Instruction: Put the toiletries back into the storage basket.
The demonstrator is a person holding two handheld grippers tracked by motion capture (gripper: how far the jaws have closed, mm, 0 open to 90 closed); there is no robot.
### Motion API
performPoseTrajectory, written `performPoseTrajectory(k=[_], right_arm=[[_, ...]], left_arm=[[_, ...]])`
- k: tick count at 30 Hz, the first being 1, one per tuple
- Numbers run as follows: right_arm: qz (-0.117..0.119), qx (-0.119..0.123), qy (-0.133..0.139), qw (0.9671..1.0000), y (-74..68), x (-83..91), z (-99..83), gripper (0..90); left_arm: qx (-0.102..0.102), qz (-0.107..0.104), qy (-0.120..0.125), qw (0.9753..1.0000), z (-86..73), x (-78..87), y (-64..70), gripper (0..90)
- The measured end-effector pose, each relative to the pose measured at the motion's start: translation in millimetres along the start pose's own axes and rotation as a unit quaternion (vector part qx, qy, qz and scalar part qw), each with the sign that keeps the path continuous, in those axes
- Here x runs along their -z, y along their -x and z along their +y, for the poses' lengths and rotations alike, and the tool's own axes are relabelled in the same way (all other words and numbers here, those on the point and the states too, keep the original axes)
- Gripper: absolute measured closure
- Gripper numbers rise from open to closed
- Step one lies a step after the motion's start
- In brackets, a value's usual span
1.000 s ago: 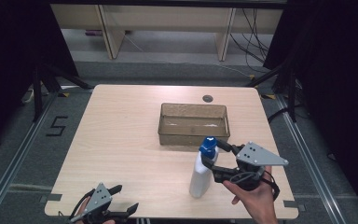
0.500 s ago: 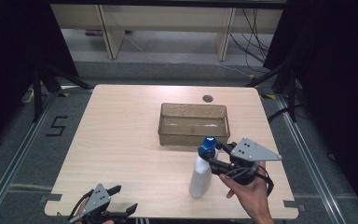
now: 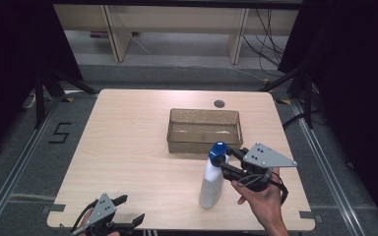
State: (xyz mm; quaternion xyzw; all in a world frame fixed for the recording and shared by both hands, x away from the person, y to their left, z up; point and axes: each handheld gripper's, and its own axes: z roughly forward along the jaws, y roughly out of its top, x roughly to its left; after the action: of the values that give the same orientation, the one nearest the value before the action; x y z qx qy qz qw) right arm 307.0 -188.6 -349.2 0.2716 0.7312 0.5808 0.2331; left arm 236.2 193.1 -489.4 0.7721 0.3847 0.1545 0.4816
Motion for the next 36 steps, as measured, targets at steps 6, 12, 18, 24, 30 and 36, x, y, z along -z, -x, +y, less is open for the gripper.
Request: performPoseTrajectory(k=[6,12,18,24,30,36], right_arm=[[0.002,0.003,0.009,1.0,4.1,-1.0,9.4,62.2],[0.0,0.005,0.009,0.9999,8.9,-4.1,14.6,62.2],[0.001,0.0,0.01,0.9999,14.7,-5.5,19.9,62.2],[0.002,-0.001,0.014,0.9999,19.3,-8.7,28.0,62.2],[0.0,-0.008,0.015,0.9999,25.7,-10.7,33.0,62.2],[0.001,-0.012,0.009,0.9999,30.1,-11.4,42.3,62.2]], left_arm=[[0.001,-0.001,0.002,1.0,-0.2,-0.3,-0.3,15.5],[0.004,0.0,0.001,1.0,-0.3,0.0,-0.7,15.5],[0.004,0.002,0.0,1.0,-0.4,0.4,-1.1,15.5],[0.0,0.002,-0.003,1.0,-0.5,0.6,-1.7,15.5],[0.001,0.002,-0.001,1.0,-0.7,0.4,-1.2,15.5],[0.001,-0.001,0.002,1.0,-1.0,-0.4,-1.7,15.5]])
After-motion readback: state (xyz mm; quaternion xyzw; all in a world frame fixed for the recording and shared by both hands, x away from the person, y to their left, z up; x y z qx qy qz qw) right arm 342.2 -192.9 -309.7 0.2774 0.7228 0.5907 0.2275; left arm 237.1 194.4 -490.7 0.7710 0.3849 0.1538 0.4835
